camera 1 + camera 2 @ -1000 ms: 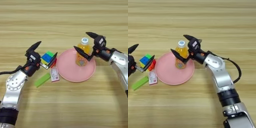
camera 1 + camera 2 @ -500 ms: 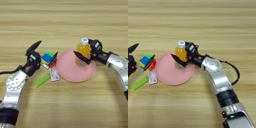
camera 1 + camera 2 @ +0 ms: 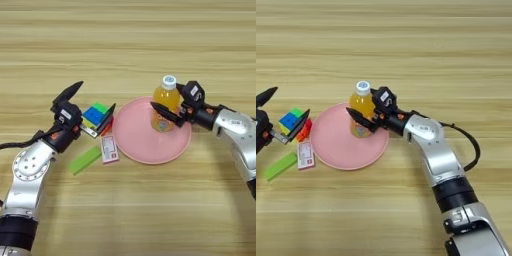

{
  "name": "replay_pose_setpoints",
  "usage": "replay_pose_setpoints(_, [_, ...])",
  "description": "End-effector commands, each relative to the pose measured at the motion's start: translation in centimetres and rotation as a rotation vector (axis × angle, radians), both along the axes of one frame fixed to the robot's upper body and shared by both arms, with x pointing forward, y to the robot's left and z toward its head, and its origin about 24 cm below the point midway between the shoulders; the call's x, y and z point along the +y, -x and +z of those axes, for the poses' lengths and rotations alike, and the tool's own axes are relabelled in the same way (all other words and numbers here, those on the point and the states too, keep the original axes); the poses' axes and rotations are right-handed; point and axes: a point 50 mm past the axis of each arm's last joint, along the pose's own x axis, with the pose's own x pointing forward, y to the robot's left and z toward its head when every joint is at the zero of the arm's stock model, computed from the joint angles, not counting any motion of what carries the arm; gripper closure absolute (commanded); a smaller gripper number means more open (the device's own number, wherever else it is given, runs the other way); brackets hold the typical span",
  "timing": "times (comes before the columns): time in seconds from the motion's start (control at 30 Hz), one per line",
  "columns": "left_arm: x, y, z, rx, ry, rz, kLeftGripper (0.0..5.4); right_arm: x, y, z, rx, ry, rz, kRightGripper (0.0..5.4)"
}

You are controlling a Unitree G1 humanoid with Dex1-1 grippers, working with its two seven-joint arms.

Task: Move the objects on the table

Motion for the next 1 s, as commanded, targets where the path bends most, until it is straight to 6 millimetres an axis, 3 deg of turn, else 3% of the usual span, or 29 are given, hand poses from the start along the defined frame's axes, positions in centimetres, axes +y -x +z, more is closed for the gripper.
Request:
replay_pose_setpoints(0.03, [-0.1,0.0,0.4,-0.022,0.006,-0.005,0.0,-0.3,-0.2,0.8,-0.021,-0.012,-0.001,1.78])
replay_pose_setpoints(0.27, [-0.1,-0.1,0.4,-0.022,0.004,-0.006,0.0,-0.7,-0.2,3.1,-0.095,-0.044,-0.008,1.78])
replay_pose_setpoints(0.53, [-0.2,-0.2,0.4,-0.021,0.005,-0.003,0.0,-3.0,-0.6,5.6,-0.164,-0.065,-0.077,1.78])
replay_pose_setpoints(0.77, [0.0,-0.2,0.5,-0.023,0.003,-0.003,0.0,-6.6,-1.3,5.8,-0.169,-0.053,-0.218,1.78])
replay_pose_setpoints(1.0, [0.0,-0.2,0.5,-0.025,0.002,-0.002,0.0,-8.3,-1.6,4.5,-0.137,-0.036,-0.287,1.78])
